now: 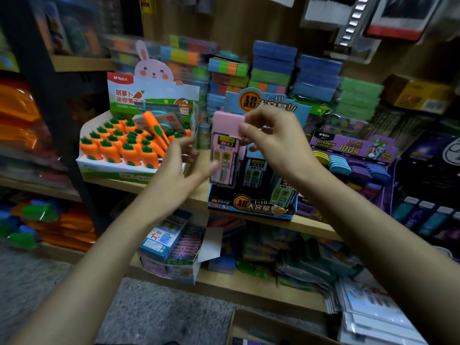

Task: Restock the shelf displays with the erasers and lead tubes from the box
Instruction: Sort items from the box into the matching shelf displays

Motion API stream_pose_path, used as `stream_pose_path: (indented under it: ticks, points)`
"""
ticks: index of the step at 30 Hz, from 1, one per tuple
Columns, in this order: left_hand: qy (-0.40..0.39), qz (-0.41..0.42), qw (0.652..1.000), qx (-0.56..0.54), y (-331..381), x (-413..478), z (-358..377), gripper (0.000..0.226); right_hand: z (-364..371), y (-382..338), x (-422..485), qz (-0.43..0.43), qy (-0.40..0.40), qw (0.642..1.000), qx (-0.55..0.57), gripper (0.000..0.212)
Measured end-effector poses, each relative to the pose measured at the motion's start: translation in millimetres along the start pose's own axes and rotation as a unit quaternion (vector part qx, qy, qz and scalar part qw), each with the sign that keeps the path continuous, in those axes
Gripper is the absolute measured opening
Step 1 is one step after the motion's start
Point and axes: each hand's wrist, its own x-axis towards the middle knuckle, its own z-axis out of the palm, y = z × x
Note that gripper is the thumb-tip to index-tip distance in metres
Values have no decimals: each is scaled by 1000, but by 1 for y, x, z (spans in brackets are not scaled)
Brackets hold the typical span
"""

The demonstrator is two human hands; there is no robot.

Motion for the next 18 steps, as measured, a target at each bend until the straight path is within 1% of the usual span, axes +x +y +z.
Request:
stream_pose_path:
  ticks: [2,3,5,7,9,12,15,18]
  points:
    - [-48,-14,993,104,-11,-4,0,87,-4,5,0,4,16,1000,-22,4]
    - [-79,-28,988,130,-17,-6,3,89,-4,8,-1,5,15,999,-37,3]
    - [-130,-43,973,184,-29,-9,12,85,-1,14,-6,-3,12,997,-80,9]
    - [-150,-43,962,222,-37,-10,18,76,3,19,-11,-19,13,993,-114,14]
    - [-136,-40,963,230,-39,-9,23,67,8,22,-13,-22,17,993,-116,14]
    - [-103,-20,968,230,-38,-9,27,54,10,22,-13,1,13,997,-79,12]
    - [-88,-15,972,219,-37,-10,27,49,10,22,-10,-3,10,996,-86,10]
    - [-83,-17,974,210,-38,-11,26,49,9,23,-9,-22,3,993,-120,11]
